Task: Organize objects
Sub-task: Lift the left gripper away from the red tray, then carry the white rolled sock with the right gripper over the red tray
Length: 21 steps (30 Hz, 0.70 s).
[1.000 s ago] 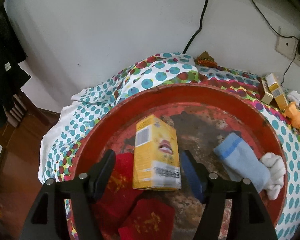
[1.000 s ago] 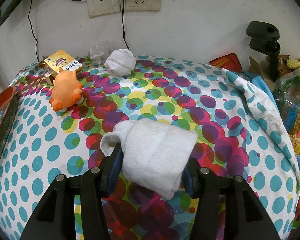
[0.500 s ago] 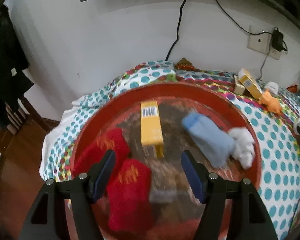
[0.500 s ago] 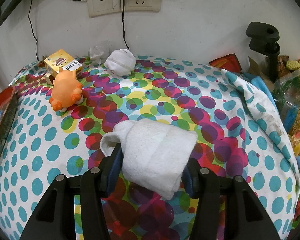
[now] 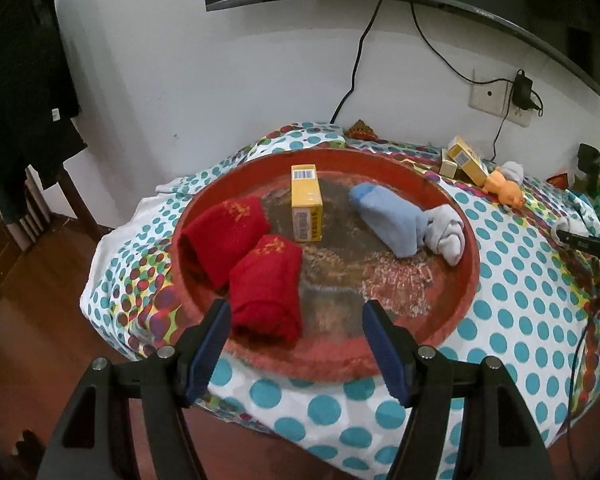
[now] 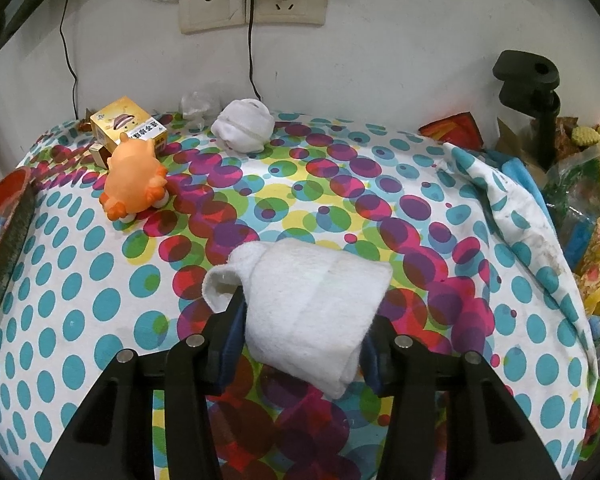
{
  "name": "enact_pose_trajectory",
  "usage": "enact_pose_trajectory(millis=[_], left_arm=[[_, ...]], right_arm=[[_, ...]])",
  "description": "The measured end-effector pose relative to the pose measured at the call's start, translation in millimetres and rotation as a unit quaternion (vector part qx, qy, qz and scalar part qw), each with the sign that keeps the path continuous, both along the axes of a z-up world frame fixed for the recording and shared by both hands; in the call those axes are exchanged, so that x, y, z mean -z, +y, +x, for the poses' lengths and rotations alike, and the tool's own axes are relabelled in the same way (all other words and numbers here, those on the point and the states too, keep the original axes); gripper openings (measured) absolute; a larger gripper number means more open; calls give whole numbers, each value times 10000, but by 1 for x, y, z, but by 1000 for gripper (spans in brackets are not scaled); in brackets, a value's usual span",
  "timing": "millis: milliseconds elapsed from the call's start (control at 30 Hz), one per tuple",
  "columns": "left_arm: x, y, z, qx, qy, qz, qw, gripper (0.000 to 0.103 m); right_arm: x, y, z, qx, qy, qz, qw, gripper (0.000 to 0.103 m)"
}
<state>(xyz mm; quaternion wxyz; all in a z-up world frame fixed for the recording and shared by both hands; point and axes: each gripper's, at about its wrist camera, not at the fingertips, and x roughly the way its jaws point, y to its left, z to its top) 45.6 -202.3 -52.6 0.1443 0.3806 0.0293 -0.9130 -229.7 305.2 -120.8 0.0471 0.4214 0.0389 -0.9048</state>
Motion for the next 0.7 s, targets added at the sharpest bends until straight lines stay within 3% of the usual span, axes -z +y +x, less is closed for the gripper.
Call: enact_pose_trajectory(millis=[700], left_arm=[[7,-26,26,-35,83,155,9998,70]], right_arm=[[-2,-2,0,171,-87,4,9998,46]])
